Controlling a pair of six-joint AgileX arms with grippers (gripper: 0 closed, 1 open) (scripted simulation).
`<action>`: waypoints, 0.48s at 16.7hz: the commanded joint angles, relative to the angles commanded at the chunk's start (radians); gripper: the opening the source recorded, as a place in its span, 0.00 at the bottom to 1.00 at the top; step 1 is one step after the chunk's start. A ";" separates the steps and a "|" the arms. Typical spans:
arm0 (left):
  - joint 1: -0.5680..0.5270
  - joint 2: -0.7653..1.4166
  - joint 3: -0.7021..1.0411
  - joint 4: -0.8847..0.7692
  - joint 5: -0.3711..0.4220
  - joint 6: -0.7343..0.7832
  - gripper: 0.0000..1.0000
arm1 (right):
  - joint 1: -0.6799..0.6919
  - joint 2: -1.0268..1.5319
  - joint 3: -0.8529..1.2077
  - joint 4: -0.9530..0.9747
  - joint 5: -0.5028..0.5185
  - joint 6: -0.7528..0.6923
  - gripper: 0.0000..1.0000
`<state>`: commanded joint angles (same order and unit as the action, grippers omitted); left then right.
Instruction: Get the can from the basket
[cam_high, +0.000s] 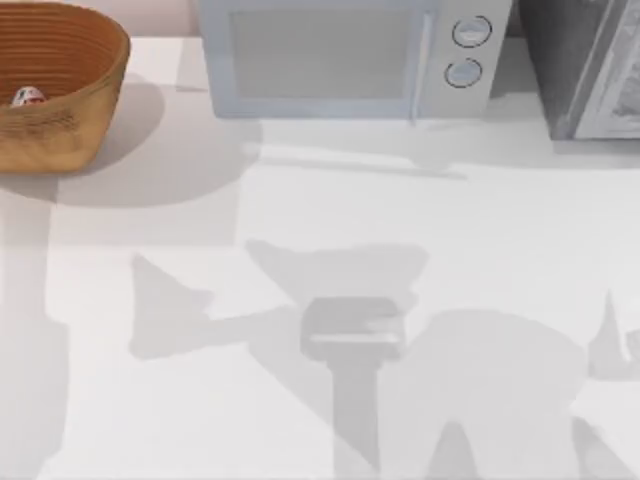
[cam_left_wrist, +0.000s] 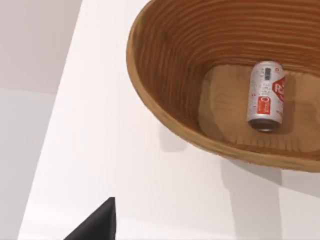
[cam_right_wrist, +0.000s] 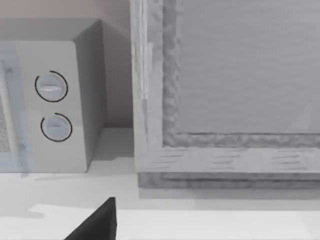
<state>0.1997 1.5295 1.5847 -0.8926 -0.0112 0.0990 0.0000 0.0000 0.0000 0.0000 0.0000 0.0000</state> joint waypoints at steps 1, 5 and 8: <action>0.000 0.111 0.113 -0.063 0.010 0.006 1.00 | 0.000 0.000 0.000 0.000 0.000 0.000 1.00; -0.014 0.536 0.550 -0.290 0.057 0.025 1.00 | 0.000 0.000 0.000 0.000 0.000 0.000 1.00; -0.031 0.811 0.844 -0.429 0.094 0.035 1.00 | 0.000 0.000 0.000 0.000 0.000 0.000 1.00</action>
<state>0.1685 2.3405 2.4286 -1.3211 0.0831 0.1343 0.0000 0.0000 0.0000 0.0000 0.0000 0.0000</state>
